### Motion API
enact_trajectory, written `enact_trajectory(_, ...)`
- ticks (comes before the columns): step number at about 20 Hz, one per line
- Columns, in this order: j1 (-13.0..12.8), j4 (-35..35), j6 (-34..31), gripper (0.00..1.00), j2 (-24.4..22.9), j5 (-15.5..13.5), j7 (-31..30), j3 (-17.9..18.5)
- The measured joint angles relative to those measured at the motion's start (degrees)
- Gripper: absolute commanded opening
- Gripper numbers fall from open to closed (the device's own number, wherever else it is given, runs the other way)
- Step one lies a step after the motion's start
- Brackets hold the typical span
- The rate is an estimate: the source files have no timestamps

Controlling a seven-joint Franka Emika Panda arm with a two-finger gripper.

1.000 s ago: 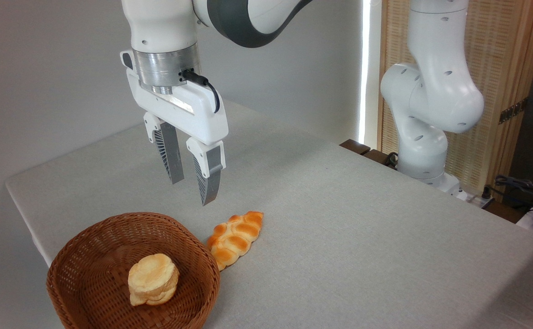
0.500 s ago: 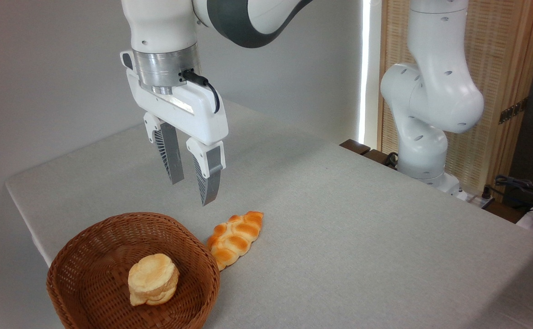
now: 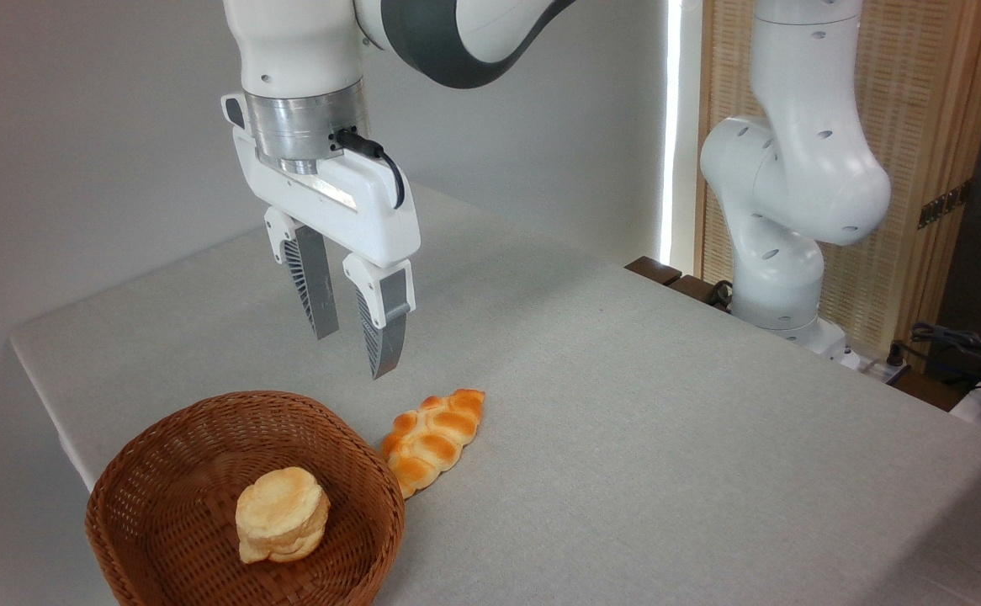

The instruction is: Put bread into the basket

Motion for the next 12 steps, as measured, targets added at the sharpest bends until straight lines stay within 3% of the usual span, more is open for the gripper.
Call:
enact_trajectory(7,-0.1,-0.4,-0.1,1.00,0.0,0.0,0.0,0.0)
enact_trajectory(12,-0.3,-5.1,-0.3,1.00,-1.8,0.0,0.0,-0.3)
